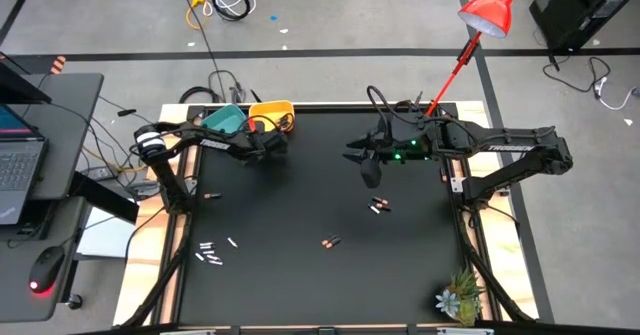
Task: Sort batteries
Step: Put the silver battery into the blue bin
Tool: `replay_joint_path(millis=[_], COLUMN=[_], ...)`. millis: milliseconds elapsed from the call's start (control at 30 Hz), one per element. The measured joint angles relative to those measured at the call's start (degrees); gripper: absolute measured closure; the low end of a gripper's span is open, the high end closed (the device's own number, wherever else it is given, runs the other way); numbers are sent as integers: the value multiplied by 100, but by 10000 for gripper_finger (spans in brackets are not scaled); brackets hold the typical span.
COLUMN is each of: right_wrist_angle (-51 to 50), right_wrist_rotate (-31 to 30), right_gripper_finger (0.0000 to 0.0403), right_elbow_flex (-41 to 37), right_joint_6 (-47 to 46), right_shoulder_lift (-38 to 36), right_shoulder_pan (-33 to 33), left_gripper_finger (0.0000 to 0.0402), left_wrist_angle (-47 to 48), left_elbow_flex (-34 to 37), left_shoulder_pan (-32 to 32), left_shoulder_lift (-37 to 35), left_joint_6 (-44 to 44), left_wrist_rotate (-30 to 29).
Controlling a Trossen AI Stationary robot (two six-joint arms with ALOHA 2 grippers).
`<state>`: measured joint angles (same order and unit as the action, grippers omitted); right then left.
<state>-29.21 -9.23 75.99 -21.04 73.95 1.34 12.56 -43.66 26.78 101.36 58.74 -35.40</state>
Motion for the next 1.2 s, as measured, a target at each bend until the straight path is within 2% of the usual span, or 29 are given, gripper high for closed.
replay_joint_path(millis=[267, 467, 800, 1000, 1200], right_wrist_angle=[2, 4, 0, -1, -2], right_wrist_rotate=[-7, -33, -33, 37, 164], right_gripper_finger=[245, 245, 245, 245, 245], right_elbow_flex=[0, 0, 0, 0, 0], right_joint_6=[115, 267, 428, 413, 412], right_shoulder_lift=[0, 0, 0, 0, 0], right_shoulder_pan=[0, 0, 141, 144, 153], left_gripper_finger=[394, 394, 387, 349, 249], left_wrist_angle=[239, 674, 813, 1506, 1633], left_elbow_flex=[13, 42, 19, -309, -369], left_shoulder_pan=[-423, -756, -676, -683, -649], left_shoulder_lift=[-259, -956, -1750, -1926, -1891], left_joint_6=[-8, -454, -637, -1044, -2910], left_wrist_rotate=[239, 1062, 929, 964, 1111])
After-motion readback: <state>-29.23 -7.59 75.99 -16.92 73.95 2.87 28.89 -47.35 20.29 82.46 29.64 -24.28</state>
